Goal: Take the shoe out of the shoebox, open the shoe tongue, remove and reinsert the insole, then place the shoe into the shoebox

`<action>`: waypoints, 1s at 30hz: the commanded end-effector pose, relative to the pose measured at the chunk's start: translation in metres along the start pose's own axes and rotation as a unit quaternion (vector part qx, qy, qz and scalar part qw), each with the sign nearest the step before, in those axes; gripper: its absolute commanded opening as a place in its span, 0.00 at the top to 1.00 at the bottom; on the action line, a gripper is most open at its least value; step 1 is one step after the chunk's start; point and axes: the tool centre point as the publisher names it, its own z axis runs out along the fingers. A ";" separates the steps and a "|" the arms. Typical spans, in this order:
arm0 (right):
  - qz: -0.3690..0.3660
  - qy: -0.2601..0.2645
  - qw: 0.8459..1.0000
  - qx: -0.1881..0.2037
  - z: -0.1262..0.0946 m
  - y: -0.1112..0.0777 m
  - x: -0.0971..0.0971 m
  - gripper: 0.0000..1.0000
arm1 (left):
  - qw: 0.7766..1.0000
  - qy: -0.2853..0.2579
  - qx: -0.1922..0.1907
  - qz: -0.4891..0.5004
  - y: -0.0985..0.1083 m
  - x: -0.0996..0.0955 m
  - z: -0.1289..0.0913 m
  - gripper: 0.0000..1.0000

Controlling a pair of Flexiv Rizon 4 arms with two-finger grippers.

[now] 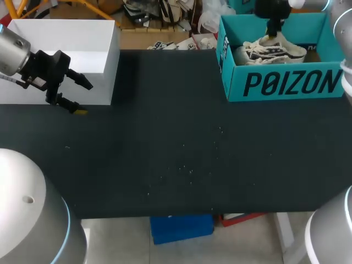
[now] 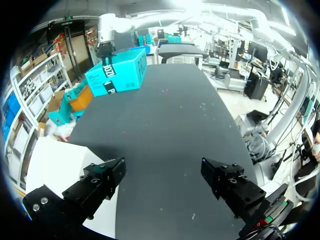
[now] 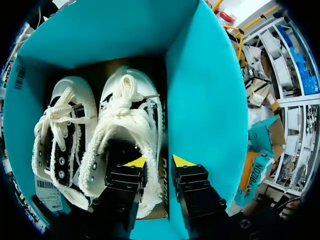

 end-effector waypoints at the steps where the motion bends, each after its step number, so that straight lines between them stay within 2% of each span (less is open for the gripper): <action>1: 0.001 -0.007 1.000 0.006 -0.031 0.000 0.010 0.73 | 1.000 -0.002 0.000 0.001 0.001 0.000 0.001 0.00; 9: 0.014 -0.039 0.999 0.008 -0.085 -0.005 0.045 0.73 | 1.000 -0.002 0.000 0.001 0.001 0.000 0.001 0.00; 13: 0.017 -0.060 0.998 0.002 -0.110 0.002 0.069 0.71 | 1.000 -0.002 0.000 0.001 0.001 0.000 0.001 0.00; 19: 0.004 -0.067 0.998 0.021 -0.141 0.019 0.112 0.63 | 1.000 -0.002 0.000 0.001 0.001 0.000 0.001 0.00; 24: 0.024 -0.071 0.996 0.038 -0.175 0.036 0.154 0.63 | 1.000 -0.002 0.000 0.001 0.001 0.000 0.001 0.00; 28: 0.042 -0.069 0.996 0.045 -0.193 0.059 0.192 0.58 | 1.000 -0.002 0.000 0.001 0.001 0.000 0.001 0.00; 30: 0.050 -0.064 0.995 0.054 -0.197 0.071 0.210 0.60 | 1.000 -0.002 0.000 0.001 0.001 0.000 0.001 0.00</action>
